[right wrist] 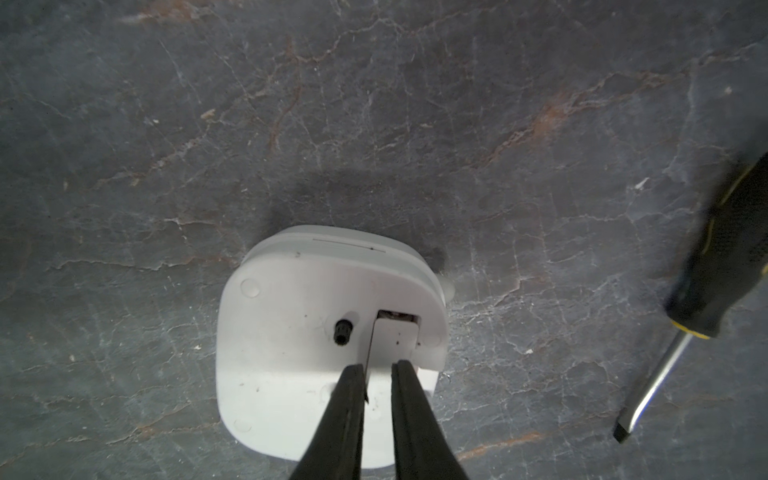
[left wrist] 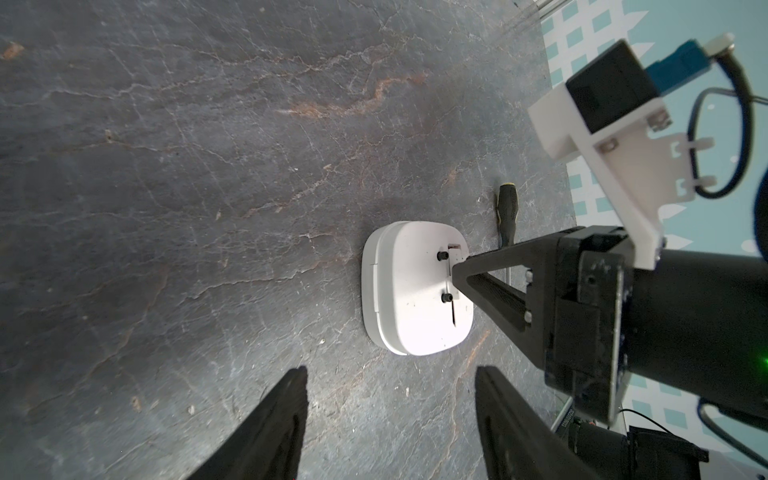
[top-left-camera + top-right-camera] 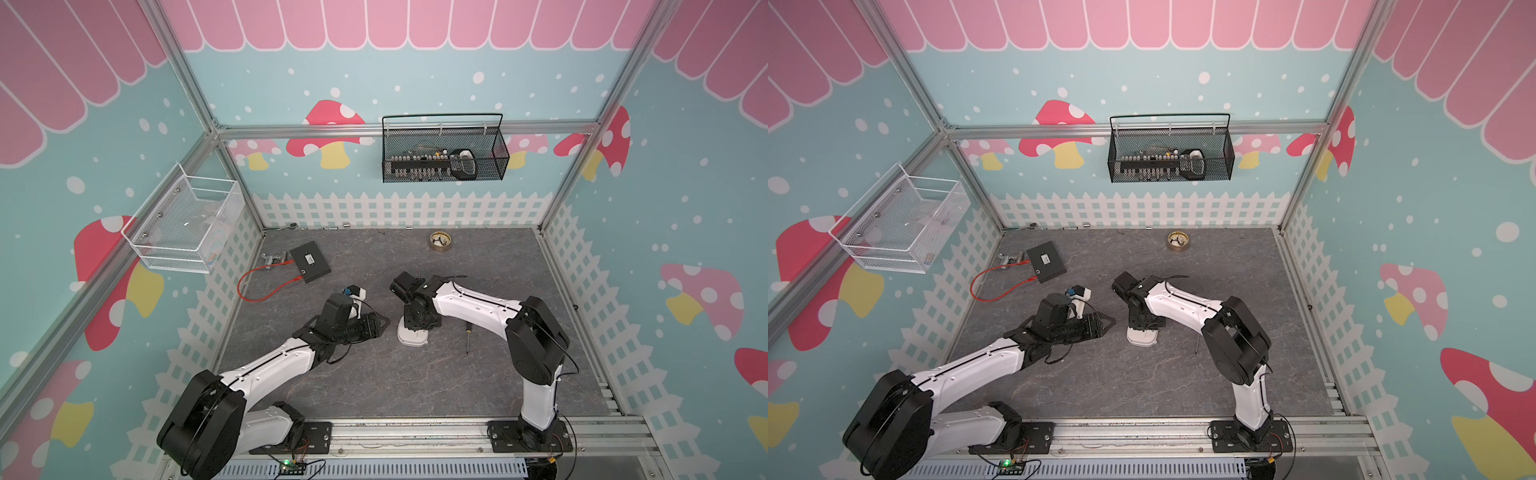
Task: Remove the battery from the alarm
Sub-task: Remove the cover from the alarm.
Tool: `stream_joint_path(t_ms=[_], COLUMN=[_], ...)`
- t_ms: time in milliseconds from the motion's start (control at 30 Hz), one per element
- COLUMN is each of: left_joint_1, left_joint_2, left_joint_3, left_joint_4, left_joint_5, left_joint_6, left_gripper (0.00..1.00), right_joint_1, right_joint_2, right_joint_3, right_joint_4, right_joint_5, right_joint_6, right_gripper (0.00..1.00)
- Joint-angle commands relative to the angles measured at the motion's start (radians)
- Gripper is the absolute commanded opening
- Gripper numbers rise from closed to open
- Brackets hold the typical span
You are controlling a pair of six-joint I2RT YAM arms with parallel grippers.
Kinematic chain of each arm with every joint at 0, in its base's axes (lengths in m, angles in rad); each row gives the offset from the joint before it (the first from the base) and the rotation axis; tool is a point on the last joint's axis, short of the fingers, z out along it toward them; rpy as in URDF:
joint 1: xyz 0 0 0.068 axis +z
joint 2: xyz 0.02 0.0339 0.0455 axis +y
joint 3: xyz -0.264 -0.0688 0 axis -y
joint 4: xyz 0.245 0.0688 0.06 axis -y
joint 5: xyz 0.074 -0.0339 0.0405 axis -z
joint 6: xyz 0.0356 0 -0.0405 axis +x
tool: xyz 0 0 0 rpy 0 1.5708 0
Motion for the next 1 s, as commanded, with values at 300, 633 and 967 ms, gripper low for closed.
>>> stream_joint_path(t_ms=[300,633,967], left_joint_1=[0.007,0.008,0.010], left_joint_2=[-0.023,-0.023,-0.019], left_joint_3=[-0.012,-0.013,-0.013], left_joint_4=[0.018,0.018,0.018], left_joint_5=[0.011,0.009,0.005], left_joint_6=[-0.001,0.001,0.000], left_gripper=[0.67,0.66,0.65], right_joint_1=[-0.005,-0.005,-0.005], right_joint_2=[-0.002,-0.007,-0.110], right_joint_3=[-0.044,-0.052,-0.019], right_joint_4=[0.000,0.004,-0.037], right_joint_5=[-0.026,-0.031,0.005], right_joint_6=[0.006,0.011,0.019], right_gripper=[0.19,0.04,0.00])
